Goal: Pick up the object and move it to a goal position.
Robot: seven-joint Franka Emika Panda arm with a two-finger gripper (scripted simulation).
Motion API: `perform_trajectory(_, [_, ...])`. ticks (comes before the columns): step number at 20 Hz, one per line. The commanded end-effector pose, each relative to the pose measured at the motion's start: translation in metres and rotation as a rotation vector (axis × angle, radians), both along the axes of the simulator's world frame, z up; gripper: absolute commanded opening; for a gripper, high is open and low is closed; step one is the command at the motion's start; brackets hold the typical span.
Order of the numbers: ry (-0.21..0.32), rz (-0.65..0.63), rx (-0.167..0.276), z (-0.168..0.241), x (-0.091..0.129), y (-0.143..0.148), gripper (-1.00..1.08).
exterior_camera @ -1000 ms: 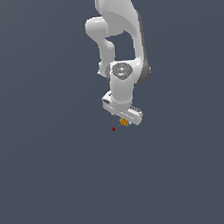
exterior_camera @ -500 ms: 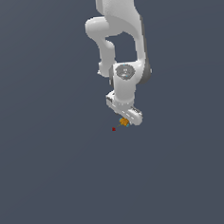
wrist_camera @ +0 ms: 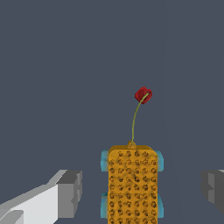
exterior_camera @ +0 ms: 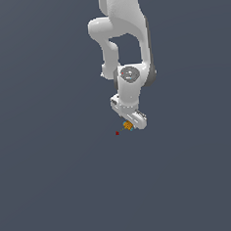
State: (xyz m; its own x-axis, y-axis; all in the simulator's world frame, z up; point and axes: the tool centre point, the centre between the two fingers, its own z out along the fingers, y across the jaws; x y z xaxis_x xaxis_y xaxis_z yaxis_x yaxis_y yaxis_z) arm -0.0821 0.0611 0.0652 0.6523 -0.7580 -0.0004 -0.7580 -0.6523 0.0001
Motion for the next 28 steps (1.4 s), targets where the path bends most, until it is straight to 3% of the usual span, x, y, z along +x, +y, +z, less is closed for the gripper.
perform_trajectory(1, [0.0,0.0,0.0,-0.002,0.0,0.0,1.0])
perform_trajectory(17, [0.0,-0.005,0.0,-0.05,-0.001,0.0,1.0])
perform_trajectory(18, [0.0,-0.005,0.0,-0.05,-0.001,0.0,-1.0])
perform_trajectory(28, [-0.002,-0.004,0.001,-0.049,0.0,0.001,-1.0])
